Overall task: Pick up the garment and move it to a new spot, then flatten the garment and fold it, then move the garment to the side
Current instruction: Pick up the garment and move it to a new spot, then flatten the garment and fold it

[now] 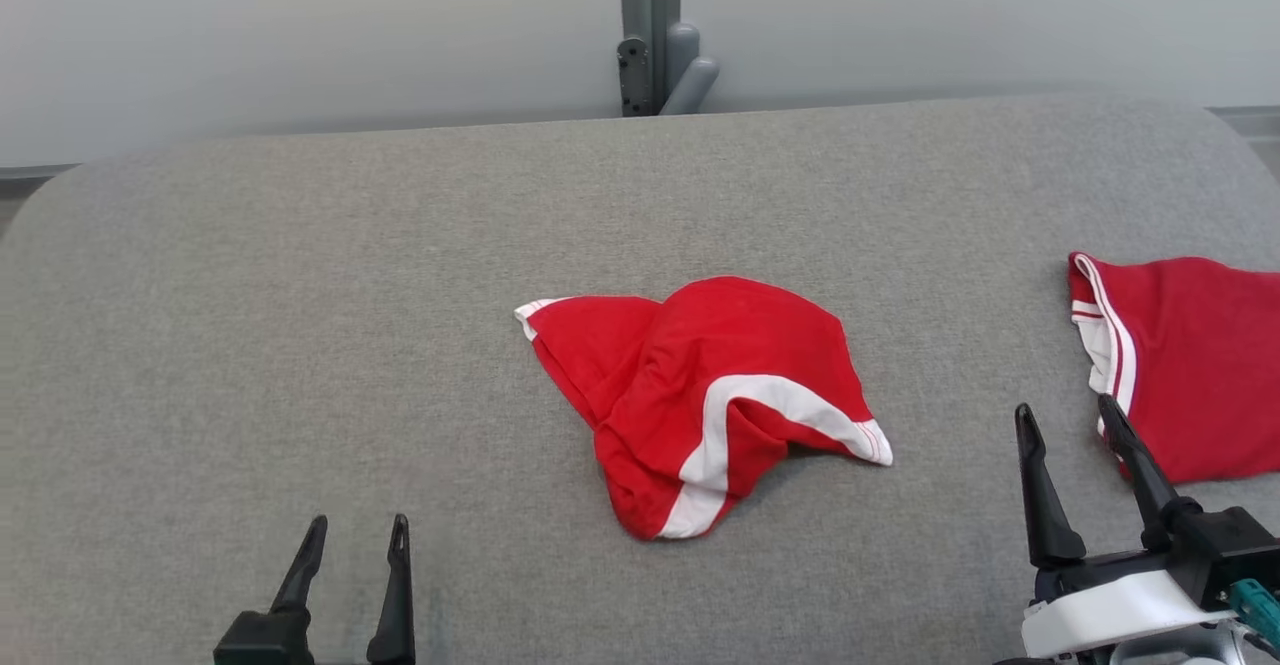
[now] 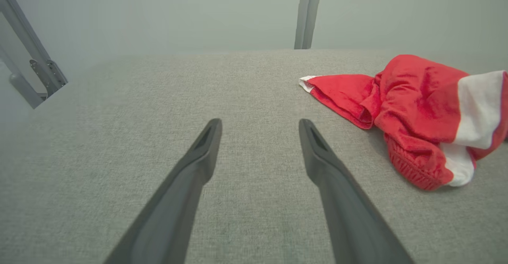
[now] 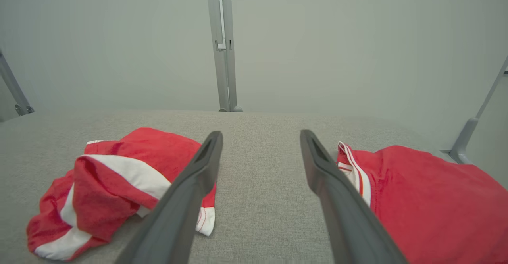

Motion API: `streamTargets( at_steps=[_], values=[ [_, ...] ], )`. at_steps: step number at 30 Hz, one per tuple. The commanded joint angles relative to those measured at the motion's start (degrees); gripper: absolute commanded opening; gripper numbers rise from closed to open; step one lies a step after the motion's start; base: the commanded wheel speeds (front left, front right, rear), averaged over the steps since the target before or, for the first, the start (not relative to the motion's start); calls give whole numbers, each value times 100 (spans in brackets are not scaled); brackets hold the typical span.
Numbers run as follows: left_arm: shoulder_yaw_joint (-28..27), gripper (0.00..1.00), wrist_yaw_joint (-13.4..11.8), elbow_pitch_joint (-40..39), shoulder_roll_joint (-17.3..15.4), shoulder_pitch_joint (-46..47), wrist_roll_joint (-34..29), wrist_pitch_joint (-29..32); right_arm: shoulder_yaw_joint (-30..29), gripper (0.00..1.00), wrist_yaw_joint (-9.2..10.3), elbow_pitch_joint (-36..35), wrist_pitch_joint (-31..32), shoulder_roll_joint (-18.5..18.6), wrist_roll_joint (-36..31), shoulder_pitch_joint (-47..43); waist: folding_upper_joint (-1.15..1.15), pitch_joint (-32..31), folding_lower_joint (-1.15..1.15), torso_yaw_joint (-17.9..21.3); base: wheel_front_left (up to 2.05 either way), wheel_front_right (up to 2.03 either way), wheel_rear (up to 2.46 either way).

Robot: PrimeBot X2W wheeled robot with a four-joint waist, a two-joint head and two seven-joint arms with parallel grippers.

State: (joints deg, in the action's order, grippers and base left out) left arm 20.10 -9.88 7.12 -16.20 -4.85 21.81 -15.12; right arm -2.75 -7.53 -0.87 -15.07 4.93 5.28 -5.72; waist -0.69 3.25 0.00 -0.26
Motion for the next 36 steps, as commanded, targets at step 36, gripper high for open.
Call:
streamTargets(
  at_steps=[36],
  values=[
    [-120, 100, 1736, 883, 1310, 265, 442, 670, 67, 100, 9, 502, -11, 23, 69, 56, 69, -47, 0, 154, 0, 0, 0]
  ],
)
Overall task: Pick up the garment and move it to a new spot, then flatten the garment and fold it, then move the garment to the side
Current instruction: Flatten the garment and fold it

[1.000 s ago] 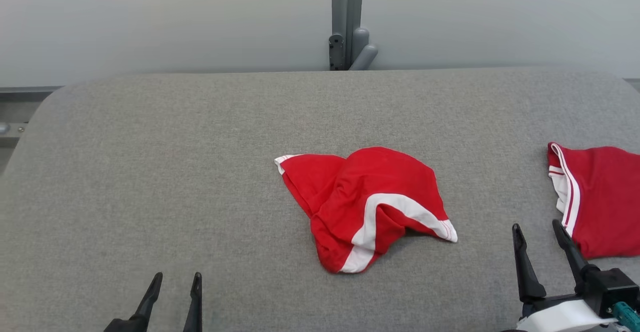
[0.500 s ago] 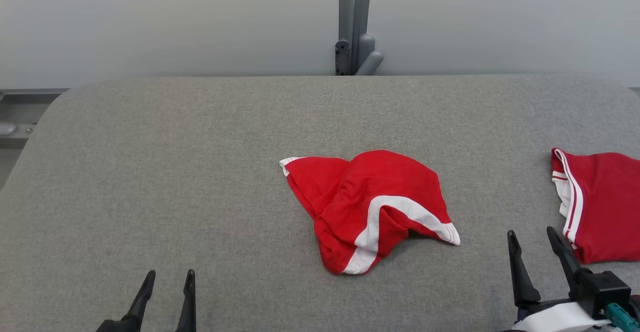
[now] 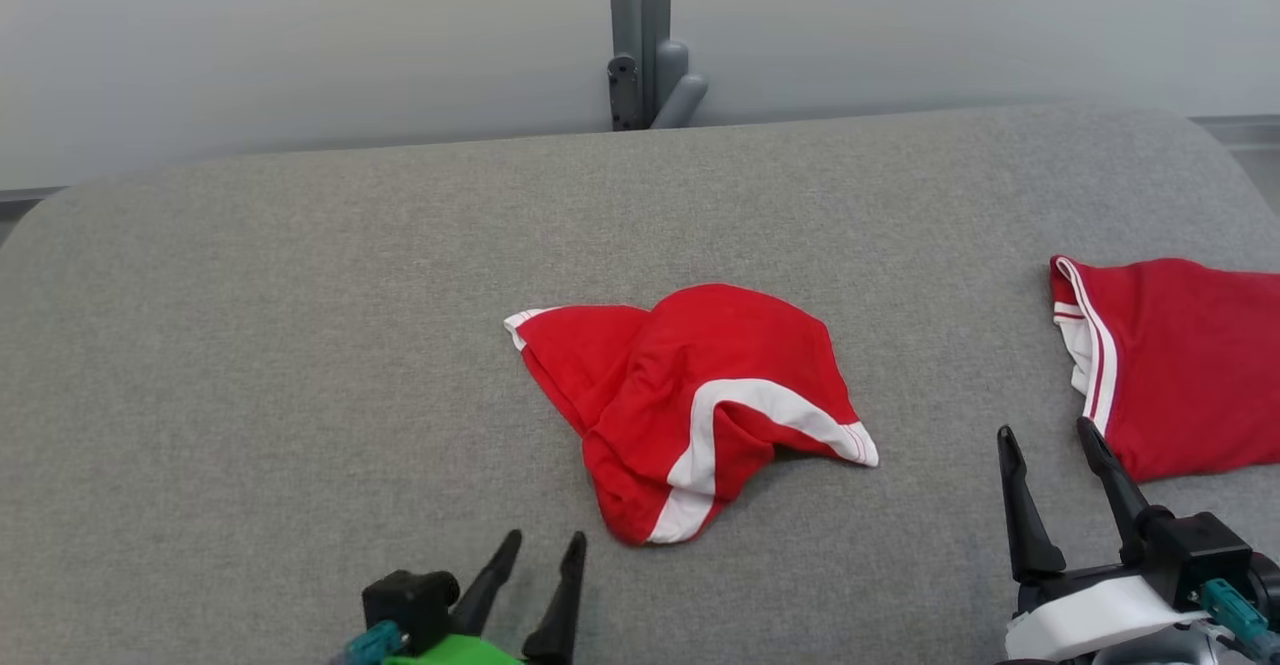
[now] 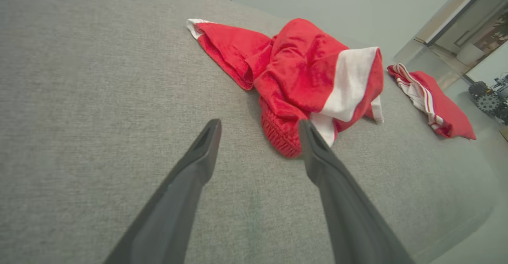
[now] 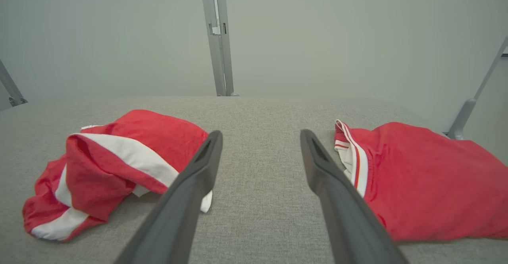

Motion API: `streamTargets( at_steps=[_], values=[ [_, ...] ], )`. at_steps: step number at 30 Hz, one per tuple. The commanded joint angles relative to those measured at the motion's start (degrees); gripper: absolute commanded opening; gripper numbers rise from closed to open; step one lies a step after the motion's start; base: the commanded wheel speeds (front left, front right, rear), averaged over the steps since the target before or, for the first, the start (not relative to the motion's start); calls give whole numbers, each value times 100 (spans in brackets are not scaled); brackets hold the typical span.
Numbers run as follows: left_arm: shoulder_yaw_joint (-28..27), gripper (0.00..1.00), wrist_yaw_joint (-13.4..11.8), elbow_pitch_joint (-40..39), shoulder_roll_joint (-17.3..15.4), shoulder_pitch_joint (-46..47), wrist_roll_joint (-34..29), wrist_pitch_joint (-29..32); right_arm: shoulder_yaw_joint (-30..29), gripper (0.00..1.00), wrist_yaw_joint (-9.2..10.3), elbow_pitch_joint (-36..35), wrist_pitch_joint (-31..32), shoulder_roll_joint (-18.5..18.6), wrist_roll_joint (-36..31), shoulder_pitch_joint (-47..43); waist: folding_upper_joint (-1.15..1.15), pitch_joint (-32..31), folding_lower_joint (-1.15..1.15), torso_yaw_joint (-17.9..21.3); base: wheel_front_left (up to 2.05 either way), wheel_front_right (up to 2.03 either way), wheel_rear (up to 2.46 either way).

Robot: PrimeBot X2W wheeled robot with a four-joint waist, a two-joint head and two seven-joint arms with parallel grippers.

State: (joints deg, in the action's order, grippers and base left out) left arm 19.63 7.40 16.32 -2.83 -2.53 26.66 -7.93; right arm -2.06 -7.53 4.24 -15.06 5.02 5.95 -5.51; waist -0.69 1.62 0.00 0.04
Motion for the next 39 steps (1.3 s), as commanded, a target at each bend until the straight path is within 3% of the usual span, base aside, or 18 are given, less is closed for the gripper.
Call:
streamTargets(
  at_steps=[1, 8, 13, 23, 24, 25, 27, 28, 29, 32, 35, 39],
  values=[
    [122, 100, 7, 65, -22, 139, 165, 66, 22, 100, 9, 4, -13, 10, 13, 56, 69, 156, 0, 180, 0, 0, 0],
    [1005, 100, -18, 946, -19, 816, 1085, 384, 118, 100, 9, 74, -13, 16, 57, 227, 69, 383, 0, 588, 0, 0, 0],
    [1199, 100, -183, 1448, -20, 1082, 1659, 201, 39, 100, 9, 67, -13, 16, 69, 251, 69, 446, 0, 780, 0, 0, 0],
    [1576, 100, -110, 2210, -20, 1514, 2676, -72, 28, 100, 9, 112, -13, 12, 69, 225, 69, 454, 0, 839, 0, 0, 0],
    [1635, 96, -103, 2280, -21, 1571, 2735, -116, 33, 100, 9, 118, -13, 10, 64, 229, 69, 446, 0, 837, 0, 0, 0],
    [1717, 41, -82, 2365, -20, 1693, 2803, -195, 49, 100, 9, 127, -13, 7, 64, 252, 69, 428, 0, 842, 0, 0, 0],
    [1765, 9, -87, 2450, -25, 1840, 2714, -252, 65, 100, 9, 107, -13, 9, 70, 280, 69, 407, 0, 856, 0, 0, 0],
    [1765, 9, -87, 2450, -25, 1840, 2714, -252, 65, 100, 9, 107, -13, 9, 70, 280, 69, 407, 0, 856, 0, 0, 0],
    [1782, 0, -143, 2464, -75, 1896, 2663, -219, 62, 100, 9, 96, -13, 16, 75, 280, 69, 392, 0, 862, 0, 0, 0],
    [1979, 0, -195, 2244, -422, 2091, 2390, 85, 39, 100, 9, 97, -13, 44, 93, 215, 69, 340, 0, 866, 0, 0, 0],
    [2086, 0, -300, 1645, -944, 2229, 2171, 508, 3, 100, 9, 117, -13, 50, 79, 82, 69, 269, 0, 831, 0, 0, 0],
    [2145, 0, -587, 322, -1880, 2305, 1928, 1282, -40, 100, 9, 121, -13, 42, 75, -20, 69, 196, 0, 774, 0, 0, 0]
  ],
)
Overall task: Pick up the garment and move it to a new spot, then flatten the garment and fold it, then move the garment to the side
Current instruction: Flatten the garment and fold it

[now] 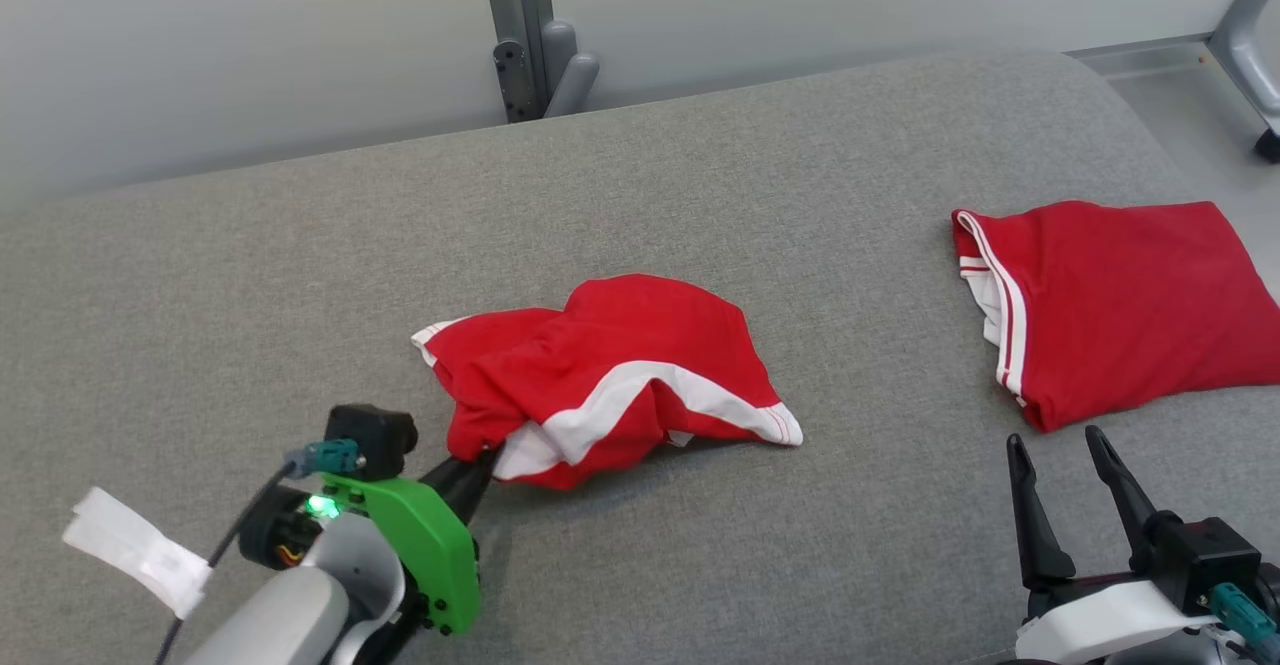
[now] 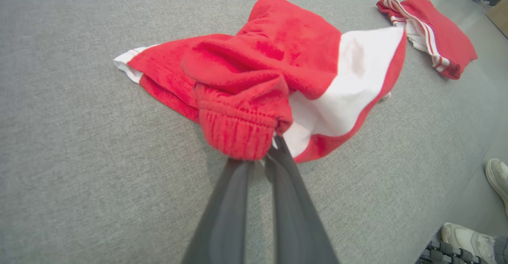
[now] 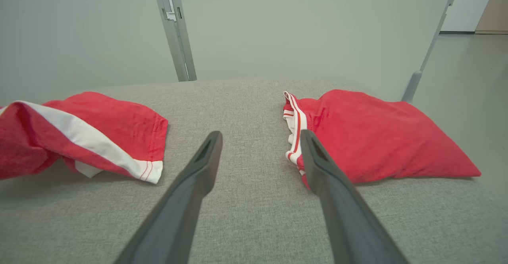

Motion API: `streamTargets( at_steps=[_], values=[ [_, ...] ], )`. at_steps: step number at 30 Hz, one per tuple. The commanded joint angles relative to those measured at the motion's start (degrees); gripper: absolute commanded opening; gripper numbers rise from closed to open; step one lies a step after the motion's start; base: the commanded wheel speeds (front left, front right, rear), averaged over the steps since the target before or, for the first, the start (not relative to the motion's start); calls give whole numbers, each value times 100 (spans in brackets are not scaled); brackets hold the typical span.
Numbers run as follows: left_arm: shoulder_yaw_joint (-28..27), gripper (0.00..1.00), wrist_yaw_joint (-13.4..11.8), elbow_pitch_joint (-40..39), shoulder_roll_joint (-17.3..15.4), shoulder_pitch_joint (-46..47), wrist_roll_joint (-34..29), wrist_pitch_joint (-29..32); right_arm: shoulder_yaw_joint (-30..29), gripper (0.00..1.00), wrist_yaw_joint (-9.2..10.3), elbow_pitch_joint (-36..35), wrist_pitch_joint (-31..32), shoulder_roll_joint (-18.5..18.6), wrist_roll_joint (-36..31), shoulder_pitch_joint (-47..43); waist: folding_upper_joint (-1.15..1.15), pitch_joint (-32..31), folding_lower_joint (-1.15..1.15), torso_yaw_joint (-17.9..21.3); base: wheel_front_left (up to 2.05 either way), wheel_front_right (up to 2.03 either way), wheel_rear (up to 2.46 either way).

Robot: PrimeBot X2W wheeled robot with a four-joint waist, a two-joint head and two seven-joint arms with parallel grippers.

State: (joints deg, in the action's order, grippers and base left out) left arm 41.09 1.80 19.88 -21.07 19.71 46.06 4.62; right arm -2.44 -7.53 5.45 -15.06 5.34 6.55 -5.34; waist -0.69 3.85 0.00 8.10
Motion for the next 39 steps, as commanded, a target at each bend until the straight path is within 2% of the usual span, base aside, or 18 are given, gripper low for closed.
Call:
streamTargets(
  at_steps=[1, 4, 7, 10, 13, 14, 15, 21, 25, 28, 33, 34, 39],
  values=[
    [-5, 0, -124, -397, -311, 100, -74, 269, -5, 100, 9, 4, -13, 5, 16, -58, 69, -44, 0, -47, 0, 0, 0],
    [-44, 0, -468, -1417, -1036, 104, -251, 995, 25, 100, 9, 33, -13, 3, 7, -97, 69, -86, 0, -54, 0, 0, 0],
    [-8, 1, -839, -2030, -1601, -86, -381, 1653, 66, 100, 9, 57, -13, 8, 3, -78, 69, -114, 0, -26, 0, 0, 0],
    [132, 16, -1139, -2247, -1665, -432, -388, 1917, 118, 100, 9, 88, -13, 0, 18, -26, 69, -116, 0, 61, 0, 0, 0],
    [315, 48, -1323, -2083, -1514, -733, -499, 1821, 93, 100, 9, 111, -13, -36, 36, -69, 69, -97, 0, 110, 0, 0, 0],
    [425, 62, -1342, -1977, -1445, -831, -568, 1772, 104, 100, 9, 132, -13, -41, 28, -102, 69, -85, 0, 123, 0, 0, 0],
    [482, 100, -1372, -1871, -1314, -928, -531, 1709, 108, 100, 9, 148, -13, -36, 22, -122, 69, -71, 0, 131, 0, 0, 0],
    [591, 100, -1691, -1218, -967, -1115, -814, 1225, 48, 100, 9, 176, -13, 19, 23, -129, 69, -5, 0, 144, 0, 0, 0],
    [417, 100, -1925, -1089, -952, -1228, -845, 893, -14, 100, 9, 162, -13, 30, 4, -141, 69, -4, 0, 80, 0, 0, 0],
    [226, 100, -2103, -1222, -937, -1354, -802, 524, -74, 100, 9, 101, -13, 20, -11, -143, 69, -59, 0, 2, 0, 0, 0],
    [-173, 100, -2561, -1644, -916, -1804, -803, -294, -277, 100, 9, -185, -13, 7, 0, -126, 69, -199, 0, -181, 0, 0, 0],
    [-173, 100, -2561, -1644, -916, -1804, -803, -294, -277, 100, 9, -185, -13, 7, 0, -126, 69, -199, 0, -181, 0, 0, 0],
    [-530, 100, -2862, -1897, -921, -2244, -939, -1286, -525, 100, 9, -616, -13, 8, -4, -81, 69, -331, 0, -455, 0, 0, 0]
  ],
)
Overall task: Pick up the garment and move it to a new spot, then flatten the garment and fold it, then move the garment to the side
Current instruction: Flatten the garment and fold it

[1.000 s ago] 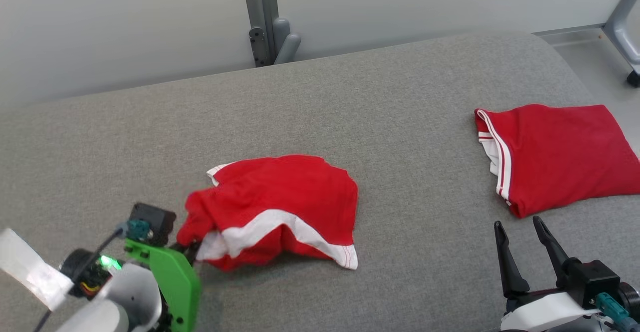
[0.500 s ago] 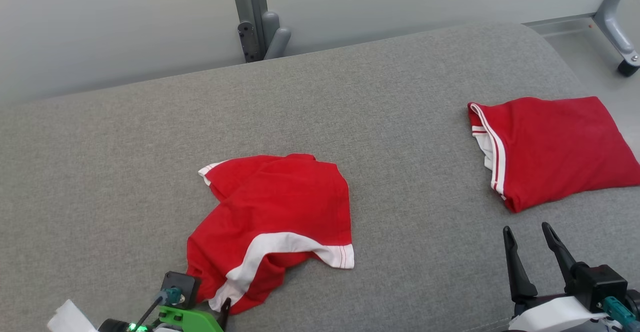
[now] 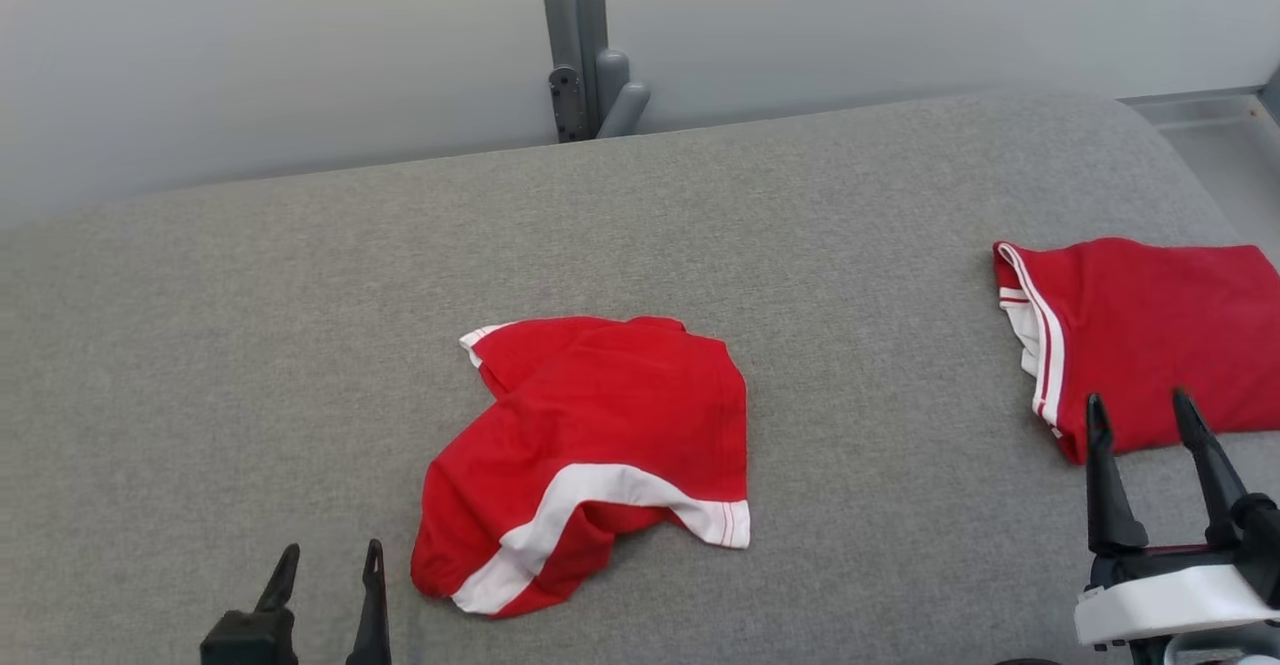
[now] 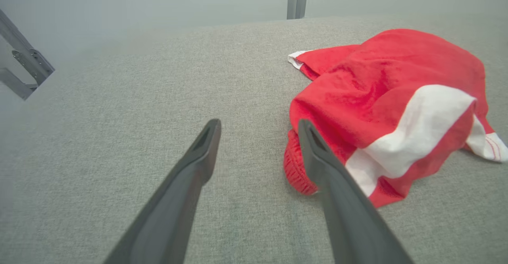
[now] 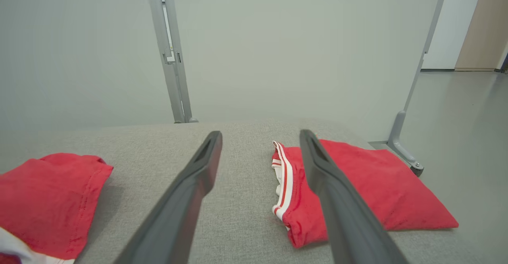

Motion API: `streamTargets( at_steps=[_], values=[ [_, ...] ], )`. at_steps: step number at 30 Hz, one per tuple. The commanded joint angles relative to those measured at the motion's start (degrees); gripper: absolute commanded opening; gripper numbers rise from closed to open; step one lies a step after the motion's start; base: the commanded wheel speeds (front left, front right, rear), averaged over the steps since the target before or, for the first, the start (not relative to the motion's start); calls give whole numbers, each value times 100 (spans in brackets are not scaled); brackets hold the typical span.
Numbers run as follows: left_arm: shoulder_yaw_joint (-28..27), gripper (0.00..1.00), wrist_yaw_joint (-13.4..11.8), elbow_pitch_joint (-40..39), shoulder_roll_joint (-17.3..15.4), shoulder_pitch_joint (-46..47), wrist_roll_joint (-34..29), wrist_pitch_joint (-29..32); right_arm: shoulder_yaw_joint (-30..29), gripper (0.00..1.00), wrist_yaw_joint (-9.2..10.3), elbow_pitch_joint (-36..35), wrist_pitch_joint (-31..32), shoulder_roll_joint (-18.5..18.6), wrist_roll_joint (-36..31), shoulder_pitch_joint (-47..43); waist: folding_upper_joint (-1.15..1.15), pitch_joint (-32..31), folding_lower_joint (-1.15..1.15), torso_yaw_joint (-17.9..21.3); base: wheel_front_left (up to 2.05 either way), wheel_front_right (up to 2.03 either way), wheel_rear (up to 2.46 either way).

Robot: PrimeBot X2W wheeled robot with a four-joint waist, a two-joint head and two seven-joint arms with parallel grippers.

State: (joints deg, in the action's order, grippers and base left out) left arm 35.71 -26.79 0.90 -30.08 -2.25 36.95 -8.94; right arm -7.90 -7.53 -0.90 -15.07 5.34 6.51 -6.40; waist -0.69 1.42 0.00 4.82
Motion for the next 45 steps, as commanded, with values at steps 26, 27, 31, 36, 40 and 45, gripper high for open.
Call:
streamTargets(
  at_steps=[26, 27, 31, 36, 40, 45],
  values=[
    [-2907, 100, 2789, 304, 2155, -805, -2469, -624, 268, 100, 9, 85, -11, -18, -173, -283, 69, -132, 0, -816, 0, 0, 0],
    [-2972, 100, 2869, 327, 2203, -795, -2532, -623, 292, 100, 9, 105, -12, -17, -168, -271, 69, -129, 0, -796, 0, 0, 0],
    [-3208, 100, 3070, 354, 2378, -770, -2709, -624, 319, 100, 9, 253, -12, -81, 15, -229, 69, -127, 0, -725, 0, 0, 0],
    [-3206, 100, 3310, 1017, 2508, -990, -2314, -605, 1116, 100, 5, 962, 11, -89, 478, -78, 69, -166, 0, -602, 0, 0, 0],
    [-2877, 100, 3392, 1493, 2336, -752, -2076, -185, 1870, 100, 10, 1235, 601, 118, 836, 183, 69, -149, 0, -572, 0, 0, 0],
    [-2166, 100, 3429, 1904, 2105, -258, -1356, 641, 2469, 100, 8, 1413, 1707, 127, 1399, 699, 69, 14, 0, -581, 0, 0, 0]
  ],
)
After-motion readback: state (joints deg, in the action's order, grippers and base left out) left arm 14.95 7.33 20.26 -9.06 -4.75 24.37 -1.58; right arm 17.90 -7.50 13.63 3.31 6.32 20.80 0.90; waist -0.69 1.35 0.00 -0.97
